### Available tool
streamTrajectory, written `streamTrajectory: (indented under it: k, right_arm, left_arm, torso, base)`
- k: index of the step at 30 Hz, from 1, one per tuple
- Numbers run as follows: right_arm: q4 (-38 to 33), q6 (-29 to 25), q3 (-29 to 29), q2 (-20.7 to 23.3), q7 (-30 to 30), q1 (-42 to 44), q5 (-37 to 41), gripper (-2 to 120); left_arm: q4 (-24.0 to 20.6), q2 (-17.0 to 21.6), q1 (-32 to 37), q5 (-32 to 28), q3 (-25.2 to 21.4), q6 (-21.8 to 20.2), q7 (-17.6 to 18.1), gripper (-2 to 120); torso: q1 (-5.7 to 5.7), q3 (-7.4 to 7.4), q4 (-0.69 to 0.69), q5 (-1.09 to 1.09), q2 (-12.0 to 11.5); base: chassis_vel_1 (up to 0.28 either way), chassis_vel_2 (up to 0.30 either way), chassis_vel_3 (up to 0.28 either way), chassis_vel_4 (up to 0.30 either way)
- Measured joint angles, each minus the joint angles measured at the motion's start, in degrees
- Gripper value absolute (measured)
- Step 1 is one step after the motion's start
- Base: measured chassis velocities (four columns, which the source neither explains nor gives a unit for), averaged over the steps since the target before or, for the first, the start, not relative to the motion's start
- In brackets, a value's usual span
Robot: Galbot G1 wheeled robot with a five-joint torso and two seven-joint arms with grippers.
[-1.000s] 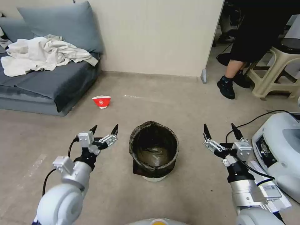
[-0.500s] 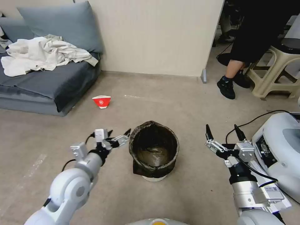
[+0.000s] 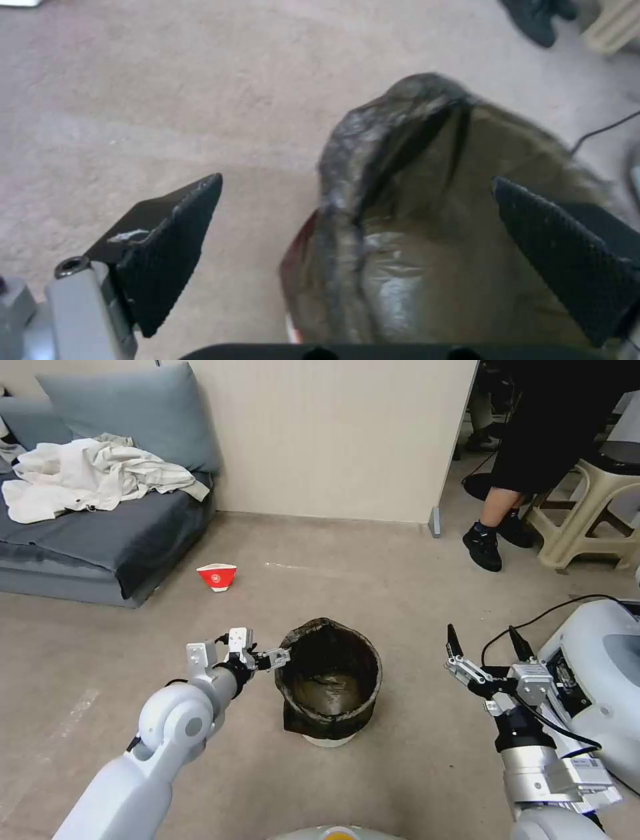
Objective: Pick up the trash can from the floor.
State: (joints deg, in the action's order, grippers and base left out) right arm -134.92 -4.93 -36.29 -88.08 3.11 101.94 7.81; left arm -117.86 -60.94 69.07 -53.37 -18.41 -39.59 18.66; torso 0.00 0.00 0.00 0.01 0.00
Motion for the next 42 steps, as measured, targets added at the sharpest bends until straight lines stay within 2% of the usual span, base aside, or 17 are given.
streamTrajectory:
  k: [12, 42]
  right_arm:
    - [0.0, 0.4, -0.1, 0.3, -0.4, -0.1, 0.3, 100]
    - [-1.6, 0.4, -0.5, 0.5, -1.0, 0.8, 0.6, 100]
  left_arm:
    - [4.7, 1.5, -3.4, 2.6, 3.8, -2.4, 2.2, 100]
    - [7.2, 1.3, -5.3, 4.2, 9.3, -2.5, 4.5, 100]
  torso:
    - [0.00, 0.00, 0.00, -0.01, 0.0]
    - [0.00, 0.00, 0.00, -0.01, 0.0]
  base:
    - [0.000, 0.000, 0.000, 0.000]
    - [0.000, 0.000, 0.000, 0.000]
